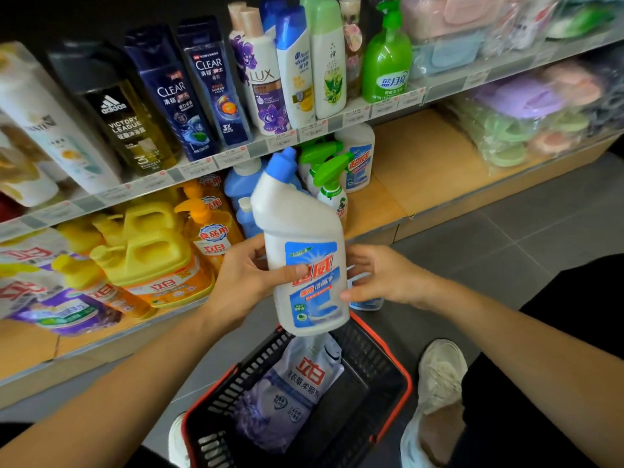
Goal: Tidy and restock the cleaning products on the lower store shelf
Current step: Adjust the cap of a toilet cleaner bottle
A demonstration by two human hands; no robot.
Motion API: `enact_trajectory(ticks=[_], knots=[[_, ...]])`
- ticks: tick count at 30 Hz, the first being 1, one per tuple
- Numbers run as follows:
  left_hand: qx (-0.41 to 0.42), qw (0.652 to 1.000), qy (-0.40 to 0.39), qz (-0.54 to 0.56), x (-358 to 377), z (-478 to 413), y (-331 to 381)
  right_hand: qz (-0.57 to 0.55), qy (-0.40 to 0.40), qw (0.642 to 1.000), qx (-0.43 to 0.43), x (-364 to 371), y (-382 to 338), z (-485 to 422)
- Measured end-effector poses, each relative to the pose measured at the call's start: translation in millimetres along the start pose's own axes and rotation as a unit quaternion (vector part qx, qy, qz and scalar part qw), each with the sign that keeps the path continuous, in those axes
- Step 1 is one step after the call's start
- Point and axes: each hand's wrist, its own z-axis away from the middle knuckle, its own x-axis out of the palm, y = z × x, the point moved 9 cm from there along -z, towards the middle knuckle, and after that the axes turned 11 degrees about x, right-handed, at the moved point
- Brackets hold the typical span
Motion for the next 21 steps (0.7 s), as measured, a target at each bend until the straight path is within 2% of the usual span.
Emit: enact_trajectory(ticks=[3,8,12,14,16,17,19,21], knots=[[0.007,0.999,0.027,0.038,-3.2,-5.7,3.8,-0.039,-0.005,0.999,0.022,16.9,15.4,-4.7],[-0.007,0.997,0.061,0.05,-11.2,-8.6,1.2,-0.129,0.033,0.991,-0.011,13.8,7.1,-6.7],[0.016,0.994,0.093,-0.053,-24.8,-12.1,11.4,-0.15,0.099,0.983,-0.048,1.6,-3.2,2.2],[-0.022,0.981,0.128,-0.143,-37.3,-8.0,7.0,-0.132,0.138,0.98,-0.062,-9.5,-10.6,7.3],[-0.048,0.952,0.151,-0.263,-47.4,-1.5,7.4,-0.107,0.177,0.976,-0.066,-19.5,-17.2,12.0],[-0.03,0.927,0.156,-0.34,-50.8,0.3,14.3,-0.095,0.195,0.974,-0.068,-23.3,-20.0,14.1],[0.085,0.857,0.149,-0.486,-45.3,0.0,43.1,-0.064,0.23,0.969,-0.071,-29.9,-26.2,18.2],[0.248,0.791,0.086,-0.553,-21.1,-1.6,70.9,-0.016,0.257,0.964,-0.069,-34.7,-32.6,20.6]])
